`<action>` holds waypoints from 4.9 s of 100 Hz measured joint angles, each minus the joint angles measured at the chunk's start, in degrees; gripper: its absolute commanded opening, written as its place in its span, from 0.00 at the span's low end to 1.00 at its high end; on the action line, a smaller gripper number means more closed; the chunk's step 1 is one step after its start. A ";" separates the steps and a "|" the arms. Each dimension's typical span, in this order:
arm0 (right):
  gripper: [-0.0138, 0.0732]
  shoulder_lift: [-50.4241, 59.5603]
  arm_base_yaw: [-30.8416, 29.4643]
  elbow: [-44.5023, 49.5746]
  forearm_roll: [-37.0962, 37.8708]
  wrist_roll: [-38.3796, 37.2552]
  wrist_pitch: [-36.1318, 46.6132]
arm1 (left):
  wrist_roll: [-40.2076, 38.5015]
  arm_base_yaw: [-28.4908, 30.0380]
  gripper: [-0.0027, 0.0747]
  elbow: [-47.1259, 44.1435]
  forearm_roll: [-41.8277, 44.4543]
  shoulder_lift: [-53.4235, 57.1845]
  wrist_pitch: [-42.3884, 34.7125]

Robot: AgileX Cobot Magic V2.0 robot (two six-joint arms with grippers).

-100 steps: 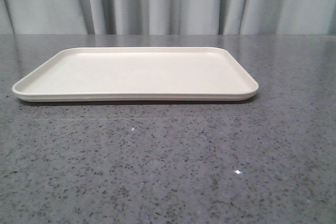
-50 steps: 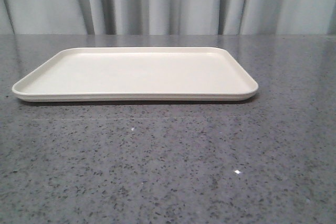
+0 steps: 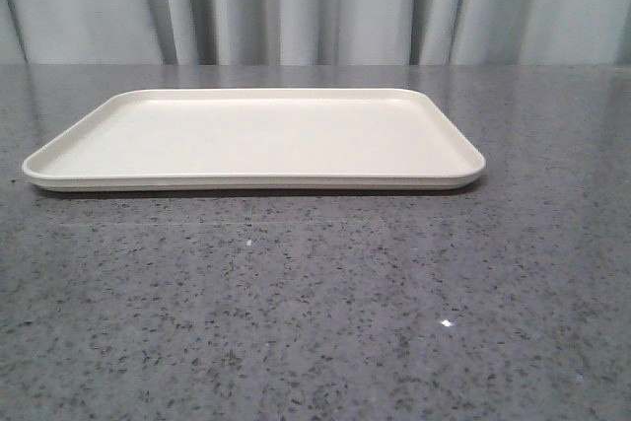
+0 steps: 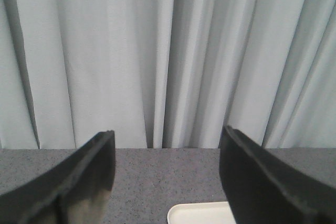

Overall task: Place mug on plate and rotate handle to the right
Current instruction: 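Reach the left gripper down and grasp the white mug's rim, then carry the mug over the tray and lower it onto the tray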

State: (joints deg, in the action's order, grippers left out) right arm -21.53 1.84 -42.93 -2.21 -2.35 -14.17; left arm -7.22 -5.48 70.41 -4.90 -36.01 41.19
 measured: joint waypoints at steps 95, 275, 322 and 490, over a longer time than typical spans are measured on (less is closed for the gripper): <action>0.77 -15.49 0.00 -21.83 0.10 4.21 -13.49 | 4.18 0.00 0.59 18.55 11.55 -17.02 31.87; 0.77 -27.66 0.00 -28.74 0.10 5.21 -19.64 | 4.69 0.00 0.59 -10.54 16.91 -31.09 30.39; 0.77 -27.66 0.00 -28.74 0.10 5.30 -20.20 | 4.69 0.00 0.50 -10.54 16.91 -32.25 30.26; 0.77 -27.66 0.00 -28.74 0.10 5.36 -21.18 | 13.17 -1.67 0.01 13.10 0.04 -38.42 30.39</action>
State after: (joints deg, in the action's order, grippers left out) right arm -49.19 1.84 -71.67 -2.11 3.00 -35.34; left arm 5.95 -7.16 83.51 -4.86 -74.43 71.58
